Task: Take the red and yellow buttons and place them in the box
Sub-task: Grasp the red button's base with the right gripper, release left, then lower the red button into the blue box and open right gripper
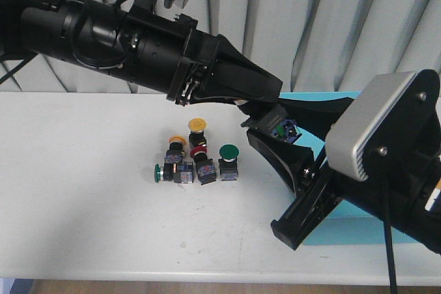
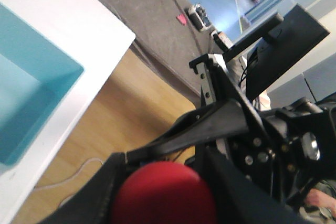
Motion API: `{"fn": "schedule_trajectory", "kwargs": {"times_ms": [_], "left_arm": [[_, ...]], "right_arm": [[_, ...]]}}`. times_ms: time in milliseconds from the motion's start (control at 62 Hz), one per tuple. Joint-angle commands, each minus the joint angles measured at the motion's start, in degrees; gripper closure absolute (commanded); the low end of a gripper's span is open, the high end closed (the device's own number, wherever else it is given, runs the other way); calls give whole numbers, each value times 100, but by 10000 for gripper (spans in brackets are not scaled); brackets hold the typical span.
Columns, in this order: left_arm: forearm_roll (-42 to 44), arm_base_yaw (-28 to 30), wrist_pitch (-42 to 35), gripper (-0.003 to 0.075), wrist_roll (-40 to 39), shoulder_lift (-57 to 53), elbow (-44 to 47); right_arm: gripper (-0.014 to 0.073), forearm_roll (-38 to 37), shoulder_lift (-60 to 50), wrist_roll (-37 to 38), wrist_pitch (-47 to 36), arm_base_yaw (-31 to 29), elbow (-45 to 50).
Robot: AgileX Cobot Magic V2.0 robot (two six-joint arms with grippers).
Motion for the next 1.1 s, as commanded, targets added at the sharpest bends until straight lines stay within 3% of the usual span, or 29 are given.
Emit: {"fn": "schedule_trajectory", "kwargs": {"times_ms": [0, 145, 371, 774, 903, 919, 1081], "left_arm": [[-324, -24, 141, 321, 9, -271, -281], [40, -24, 141, 225, -143, -271, -281], [320, -24, 141, 216, -179, -271, -281], [1277, -24, 141, 216, -185, -271, -281], [1514, -24, 141, 218, -179, -271, -281], [1691, -24, 141, 218, -180, -271, -281], [1698, -24, 141, 218, -180, -271, -281]], "right_arm": [[603, 6, -58, -3, -267, 16, -169], [603, 6, -58, -16, -350, 16, -169], [599, 32, -162, -246, -713, -103, -169], [599, 1006, -395, -235, -335, -2449, -169], [599, 1174, 344, -213, -322, -3198, -169], [596, 1307, 1722, -215, -442, -3681, -361], [596, 1304, 3248, -283, -151, -3688, -1060]]}}
